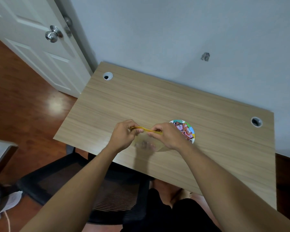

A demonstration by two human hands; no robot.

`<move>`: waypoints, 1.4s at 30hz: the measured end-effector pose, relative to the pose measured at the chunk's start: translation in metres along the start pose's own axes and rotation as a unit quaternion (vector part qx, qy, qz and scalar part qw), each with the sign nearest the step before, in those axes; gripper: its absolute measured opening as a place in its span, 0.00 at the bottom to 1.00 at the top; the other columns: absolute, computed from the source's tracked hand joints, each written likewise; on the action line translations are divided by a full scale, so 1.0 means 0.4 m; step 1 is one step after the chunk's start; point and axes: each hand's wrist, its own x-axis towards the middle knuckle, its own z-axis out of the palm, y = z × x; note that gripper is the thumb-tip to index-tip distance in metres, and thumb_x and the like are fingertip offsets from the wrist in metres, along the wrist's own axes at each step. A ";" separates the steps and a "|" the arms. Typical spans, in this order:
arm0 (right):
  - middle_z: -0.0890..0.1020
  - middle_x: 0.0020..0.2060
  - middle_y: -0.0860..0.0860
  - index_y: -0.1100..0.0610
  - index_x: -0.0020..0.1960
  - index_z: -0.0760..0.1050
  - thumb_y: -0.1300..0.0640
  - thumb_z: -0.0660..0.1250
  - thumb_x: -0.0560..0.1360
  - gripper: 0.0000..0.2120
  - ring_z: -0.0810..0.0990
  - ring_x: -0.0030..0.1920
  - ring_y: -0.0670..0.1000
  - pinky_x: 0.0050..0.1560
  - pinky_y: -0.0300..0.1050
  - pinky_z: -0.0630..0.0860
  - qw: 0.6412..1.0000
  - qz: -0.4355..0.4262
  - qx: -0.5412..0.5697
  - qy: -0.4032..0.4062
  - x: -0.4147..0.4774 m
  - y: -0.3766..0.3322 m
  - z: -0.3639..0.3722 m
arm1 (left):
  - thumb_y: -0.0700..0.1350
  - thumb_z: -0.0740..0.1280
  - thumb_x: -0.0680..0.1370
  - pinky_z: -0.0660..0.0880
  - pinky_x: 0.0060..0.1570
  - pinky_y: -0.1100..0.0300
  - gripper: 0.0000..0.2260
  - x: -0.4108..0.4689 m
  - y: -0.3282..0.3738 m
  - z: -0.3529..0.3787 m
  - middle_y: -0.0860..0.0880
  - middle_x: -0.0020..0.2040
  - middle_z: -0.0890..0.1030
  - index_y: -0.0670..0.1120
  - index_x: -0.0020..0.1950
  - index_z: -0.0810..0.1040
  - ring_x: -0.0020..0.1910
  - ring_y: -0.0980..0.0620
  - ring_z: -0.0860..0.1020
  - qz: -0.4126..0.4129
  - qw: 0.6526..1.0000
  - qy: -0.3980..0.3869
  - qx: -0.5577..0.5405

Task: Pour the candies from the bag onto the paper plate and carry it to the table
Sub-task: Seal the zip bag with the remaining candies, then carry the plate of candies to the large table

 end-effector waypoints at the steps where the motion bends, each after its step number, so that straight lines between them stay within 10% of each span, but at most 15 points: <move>1: 0.85 0.37 0.46 0.49 0.47 0.85 0.39 0.72 0.76 0.13 0.82 0.41 0.51 0.45 0.53 0.77 1.000 -0.002 -0.011 0.002 -0.003 0.007 -0.009 | 0.46 0.77 0.76 0.75 0.44 0.59 0.07 0.002 -0.001 -0.002 0.53 0.38 0.83 0.50 0.39 0.86 0.40 0.56 0.80 -0.004 1.000 0.003 0.000; 10: 0.75 0.27 0.44 0.50 0.43 0.85 0.40 0.71 0.79 0.15 0.73 0.33 0.42 0.38 0.45 0.71 0.997 0.034 -0.069 0.005 -0.060 0.086 -0.058 | 0.47 0.77 0.76 0.75 0.43 0.59 0.10 0.044 -0.012 -0.008 0.50 0.38 0.84 0.57 0.37 0.83 0.41 0.49 0.83 -0.033 0.999 -0.025 -0.011; 16: 0.74 0.28 0.45 0.47 0.35 0.73 0.39 0.67 0.81 0.20 0.75 0.39 0.54 0.55 0.56 0.77 0.991 0.059 -0.115 -0.026 -0.080 0.122 -0.060 | 0.40 0.75 0.79 0.76 0.35 0.68 0.06 0.072 -0.006 0.013 0.42 0.40 0.85 0.46 0.42 0.85 0.32 0.53 0.84 -0.063 0.994 -0.085 -0.043; 22: 0.80 0.35 0.48 0.56 0.44 0.84 0.44 0.65 0.84 0.19 0.75 0.40 0.53 0.43 0.53 0.72 0.996 0.080 -0.043 -0.014 -0.067 0.144 -0.055 | 0.41 0.70 0.83 0.76 0.39 0.66 0.06 0.105 -0.030 0.019 0.48 0.38 0.85 0.44 0.48 0.85 0.34 0.62 0.81 -0.074 0.990 -0.120 -0.022; 30: 0.87 0.61 0.57 0.60 0.66 0.82 0.55 0.67 0.84 0.14 0.86 0.62 0.56 0.56 0.39 0.71 0.967 0.229 0.039 0.103 -0.126 0.347 -0.107 | 0.42 0.72 0.80 0.71 0.72 0.50 0.22 0.168 -0.085 0.057 0.39 0.68 0.79 0.43 0.74 0.79 0.68 0.39 0.78 -0.045 0.987 0.008 0.152; 35: 0.85 0.65 0.57 0.59 0.69 0.80 0.56 0.67 0.83 0.16 0.84 0.65 0.57 0.60 0.42 0.74 0.929 0.345 0.089 0.102 -0.139 0.441 -0.097 | 0.39 0.67 0.82 0.81 0.55 0.55 0.14 0.176 -0.010 0.150 0.44 0.59 0.80 0.44 0.65 0.84 0.49 0.47 0.83 -0.035 0.995 0.032 0.088; 38: 0.86 0.61 0.58 0.58 0.68 0.80 0.49 0.67 0.78 0.22 0.85 0.61 0.59 0.64 0.51 0.79 0.908 0.398 0.117 0.065 -0.141 0.499 -0.068 | 0.39 0.66 0.82 0.83 0.54 0.53 0.11 0.179 0.015 0.232 0.45 0.59 0.83 0.45 0.62 0.85 0.49 0.48 0.85 -0.070 0.995 -0.050 0.045; 42: 0.84 0.32 0.52 0.55 0.38 0.81 0.50 0.64 0.73 0.12 0.83 0.37 0.54 0.39 0.47 0.76 0.915 0.378 0.133 0.040 -0.143 0.538 -0.022 | 0.41 0.66 0.83 0.79 0.59 0.57 0.14 0.178 0.021 0.342 0.43 0.62 0.85 0.42 0.67 0.82 0.58 0.43 0.85 -0.180 0.977 -0.112 0.003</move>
